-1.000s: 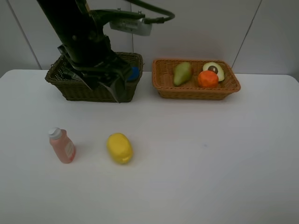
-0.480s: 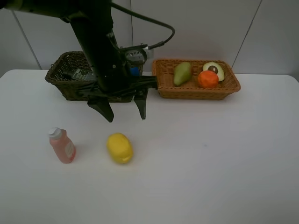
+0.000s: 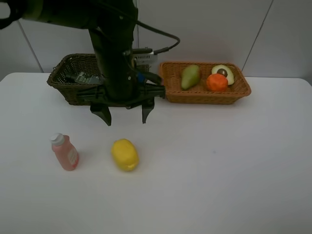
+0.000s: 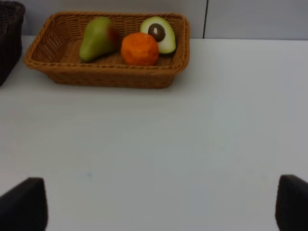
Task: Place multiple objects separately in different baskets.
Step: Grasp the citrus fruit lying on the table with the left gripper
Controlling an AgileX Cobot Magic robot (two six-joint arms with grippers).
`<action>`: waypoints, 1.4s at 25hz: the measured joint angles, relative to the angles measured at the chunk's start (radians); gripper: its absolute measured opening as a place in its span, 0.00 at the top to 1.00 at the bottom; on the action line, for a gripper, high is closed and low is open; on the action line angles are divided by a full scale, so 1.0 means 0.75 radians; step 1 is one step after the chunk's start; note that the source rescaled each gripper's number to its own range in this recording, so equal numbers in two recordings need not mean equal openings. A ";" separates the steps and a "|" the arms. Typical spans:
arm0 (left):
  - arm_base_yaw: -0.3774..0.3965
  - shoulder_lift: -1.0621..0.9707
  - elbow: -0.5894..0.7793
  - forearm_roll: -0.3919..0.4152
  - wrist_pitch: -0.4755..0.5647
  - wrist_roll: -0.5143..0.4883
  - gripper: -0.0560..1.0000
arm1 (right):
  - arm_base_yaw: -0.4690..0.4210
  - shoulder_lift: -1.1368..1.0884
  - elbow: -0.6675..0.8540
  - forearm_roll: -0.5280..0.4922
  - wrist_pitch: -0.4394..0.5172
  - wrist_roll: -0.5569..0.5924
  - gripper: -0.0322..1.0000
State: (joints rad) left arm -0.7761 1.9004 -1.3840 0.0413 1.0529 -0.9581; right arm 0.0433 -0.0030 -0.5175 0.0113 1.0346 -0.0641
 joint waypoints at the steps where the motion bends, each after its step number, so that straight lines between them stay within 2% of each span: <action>1: -0.024 0.000 0.000 0.043 0.009 -0.060 0.08 | 0.000 0.000 0.000 0.000 0.000 0.000 0.00; 5: -0.071 0.000 0.000 0.116 0.029 -0.195 0.08 | 0.000 0.000 0.000 0.000 0.000 0.000 0.00; 12: -0.071 0.000 0.016 0.096 0.023 -0.218 0.08 | 0.000 0.000 0.000 0.000 0.000 0.000 0.00; 23: -0.071 0.006 0.247 0.064 -0.204 -0.284 0.08 | 0.000 0.000 0.000 0.000 0.000 0.000 0.00; 35: -0.071 0.069 0.293 0.066 -0.318 -0.303 0.08 | 0.000 0.000 0.000 0.000 0.000 0.000 0.00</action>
State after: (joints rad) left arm -0.8291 1.9519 -1.1644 0.0911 0.8146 -1.1855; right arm 0.0433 -0.0030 -0.5175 0.0113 1.0346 -0.0641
